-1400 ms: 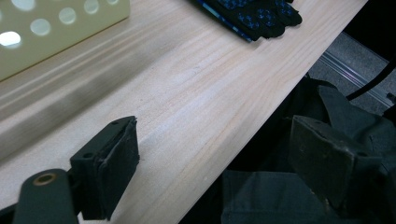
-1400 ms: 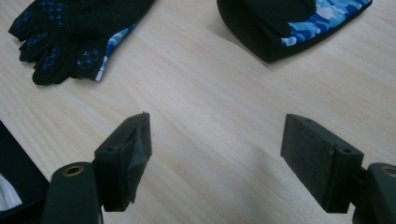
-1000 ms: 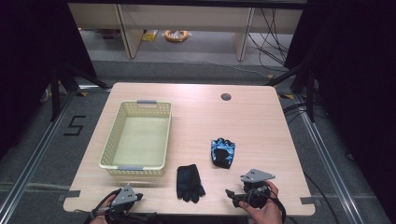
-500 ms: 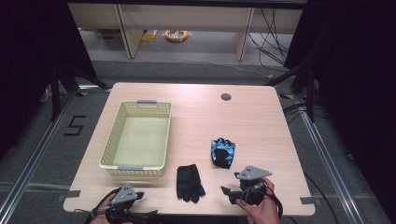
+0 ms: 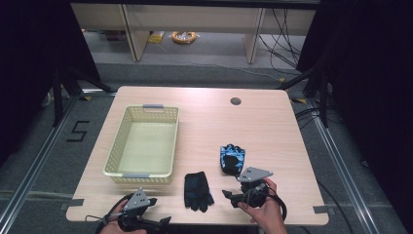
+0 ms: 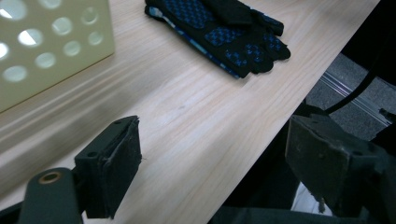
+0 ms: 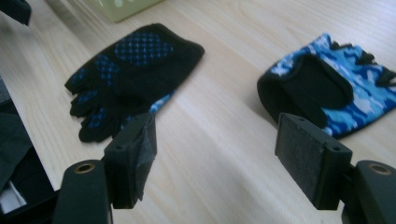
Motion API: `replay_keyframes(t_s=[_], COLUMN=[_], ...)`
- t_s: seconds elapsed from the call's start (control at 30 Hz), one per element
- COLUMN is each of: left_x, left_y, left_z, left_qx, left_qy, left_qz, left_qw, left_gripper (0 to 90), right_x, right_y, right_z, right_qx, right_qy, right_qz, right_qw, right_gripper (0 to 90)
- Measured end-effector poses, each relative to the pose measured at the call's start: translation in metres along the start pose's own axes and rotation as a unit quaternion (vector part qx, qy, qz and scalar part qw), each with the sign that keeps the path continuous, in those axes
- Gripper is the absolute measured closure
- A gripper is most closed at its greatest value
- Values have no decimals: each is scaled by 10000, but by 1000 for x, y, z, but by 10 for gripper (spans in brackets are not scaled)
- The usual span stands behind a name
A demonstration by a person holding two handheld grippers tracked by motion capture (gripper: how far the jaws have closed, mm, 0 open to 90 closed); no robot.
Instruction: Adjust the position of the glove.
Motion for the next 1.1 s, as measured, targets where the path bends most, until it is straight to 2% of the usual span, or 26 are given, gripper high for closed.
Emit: replay_keyframes(t_s=[0.03,0.1,0.13,0.23,0.27,0.3,0.33,0.37,0.4,0.43,0.5,0.53,0.57,0.6,0.67,0.7,0.73,0.77,0.8,0.83,0.87,0.9,0.93,0.97,1.03,1.1], left_x=[-1,-4,-4,-10,-11,-14,-14,-14,-18,-18,-20,-21,-21,-22,-22,-22,-26,-26,-26,-26,-27,-25,-27,-27,-23,-23], left_y=[-2,-6,-7,-15,-16,-20,-22,-22,-28,-28,-31,-36,-36,-40,-47,-47,-51,-52,-54,-55,-57,-57,-60,-61,-62,-62], left_z=[0,3,5,8,10,11,14,14,18,18,21,24,24,26,30,30,32,33,34,35,36,37,37,38,39,39], left_qx=[-49,-59,9,-50,-5,-93,67,67,-154,-154,-27,-60,-60,-115,28,28,-11,-9,77,42,19,79,22,41,100,67], left_qy=[-60,-105,-239,-173,-323,-172,-318,-318,-315,-315,-314,-388,-388,-300,-479,-479,-384,-463,-485,-529,-506,-558,-391,-374,-591,-580], left_qz=[53,13,-9,-27,-89,-96,-110,-110,-119,-119,-169,-141,-141,-106,-51,-51,-109,-88,-31,-51,-5,5,35,34,105,107], left_qw=[10000,9999,9997,9998,9994,9998,9994,9994,9993,9993,9994,9991,9991,9994,9988,9988,9992,9989,9988,9986,9987,9984,9992,9993,9981,9982], left_gripper=[178,188,212,236,236,254,268,280,291,296,297,301,306,306,323,327,332,332,346,346,358,358,363,372,373,394], right_x=[0,0,-1,-2,-2,-2,-1,-1,-1,-1,0,1,1,2,2,2,2,2,2,2,3,3,3,2,1,0], right_y=[0,-2,-6,-10,-13,-17,-24,-28,-32,-32,-40,-49,-49,-51,-67,-67,-76,-76,-85,-85,-92,-92,-97,-106,-108,-114], right_z=[0,6,13,20,24,29,36,39,42,42,49,55,55,57,64,64,68,68,70,70,72,72,73,74,74,73], right_qx=[0,-15,-30,-48,-51,-80,-31,-84,-45,-45,98,110,110,192,126,126,204,204,278,278,472,472,408,490,530,642], right_qy=[0,23,128,188,215,306,374,443,501,501,669,644,644,606,573,573,595,595,633,633,606,606,591,612,621,576], right_qz=[0,57,96,127,164,181,259,235,241,241,305,398,398,493,642,642,721,721,772,772,888,888,881,991,1032,1009], right_qw=[10000,10000,9999,9997,9996,9993,9990,9987,9984,9984,9972,9971,9971,9968,9962,9962,9954,9954,9946,9946,9931,9931,9935,9920,9913,9912], right_gripper=[314,329,348,364,378,410,434,443,452,452,469,484,484,492,513,513,528,528,544,544,557,557,558,567,567,584])
Point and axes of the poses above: each handheld gripper's, and its own axes: y roughly backward along the jaws, z roughly out of its top, x roughly to its left, the point moved 2 cm from there along -y, roughly forward along the jaws, and after that the axes turned 3 degrees about z, right-handed, at the moved point
